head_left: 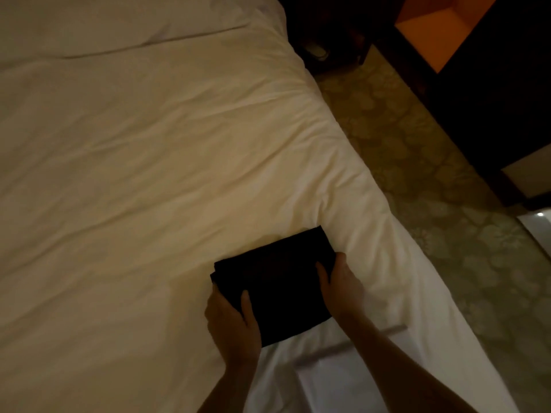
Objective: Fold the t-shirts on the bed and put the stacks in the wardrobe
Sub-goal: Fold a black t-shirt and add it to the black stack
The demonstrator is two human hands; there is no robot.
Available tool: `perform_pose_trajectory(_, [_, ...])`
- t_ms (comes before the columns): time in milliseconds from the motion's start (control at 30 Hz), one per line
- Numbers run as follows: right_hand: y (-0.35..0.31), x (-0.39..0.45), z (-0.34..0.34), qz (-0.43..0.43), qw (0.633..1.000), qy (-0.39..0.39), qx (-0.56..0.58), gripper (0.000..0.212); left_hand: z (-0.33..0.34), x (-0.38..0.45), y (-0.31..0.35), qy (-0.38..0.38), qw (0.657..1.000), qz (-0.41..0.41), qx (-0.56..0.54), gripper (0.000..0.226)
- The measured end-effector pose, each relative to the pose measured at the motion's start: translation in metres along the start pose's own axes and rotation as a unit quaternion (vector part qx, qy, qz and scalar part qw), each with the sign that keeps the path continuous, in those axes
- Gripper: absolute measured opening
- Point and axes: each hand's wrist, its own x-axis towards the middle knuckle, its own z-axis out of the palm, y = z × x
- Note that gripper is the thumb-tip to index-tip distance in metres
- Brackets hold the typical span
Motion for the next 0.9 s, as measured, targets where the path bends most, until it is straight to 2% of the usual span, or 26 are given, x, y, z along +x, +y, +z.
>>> perform_pose_trajectory(133, [0.0,0.004,0.003,-0.01,1.0,0.0,-0.029,0.04,0.002,0.005,0.0,0.027,0.999,0.031,0.008,0.075])
perform_pose_trajectory(200, [0.001,0.001,0.001,-0.021,0.999,0.014,-0.039,0.05,0.001,0.006,-0.003,0.044,0.995,0.082,0.039,0.073])
perform_pose_trajectory(267, [-0.001,-0.002,-0.004,-0.098,0.988,0.101,-0.057,0.06,-0.002,0.009,-0.001,0.079,0.986,0.125,0.078,0.07])
perform_pose_trajectory(333, [-0.002,-0.004,-0.008,-0.184,0.959,0.192,-0.099,0.062,-0.003,0.01,0.001,0.067,0.973,0.186,0.117,0.065])
perform_pose_trajectory(367, [-0.002,-0.005,-0.008,-0.214,0.95,0.19,-0.123,0.062,-0.003,0.008,-0.003,0.035,0.966,0.209,0.148,0.064])
perform_pose_trajectory(433, [-0.003,-0.012,-0.006,-0.248,0.944,0.11,-0.19,0.061,-0.007,0.007,-0.018,-0.047,0.953,0.211,0.211,0.065])
perform_pose_trajectory(533, [-0.002,-0.016,-0.006,-0.219,0.936,-0.001,-0.275,0.065,-0.015,0.013,-0.021,-0.104,0.95,0.189,0.223,0.067])
perform_pose_trajectory(633, [-0.028,-0.021,-0.021,-0.192,0.934,-0.028,-0.301,0.064,-0.045,0.019,0.003,-0.098,0.956,0.19,0.201,0.065])
perform_pose_trajectory(733, [-0.068,-0.045,-0.034,-0.22,0.933,-0.017,-0.284,0.052,-0.087,0.017,0.017,-0.129,0.966,0.172,0.141,0.055])
perform_pose_trajectory(800, [-0.095,-0.065,-0.037,-0.24,0.933,-0.037,-0.266,0.045,-0.115,0.01,0.019,-0.137,0.974,0.155,0.096,0.047])
perform_pose_trajectory(900, [-0.139,-0.105,-0.033,-0.271,0.939,-0.061,-0.202,0.04,-0.165,-0.01,0.009,-0.056,0.984,0.163,0.034,0.036])
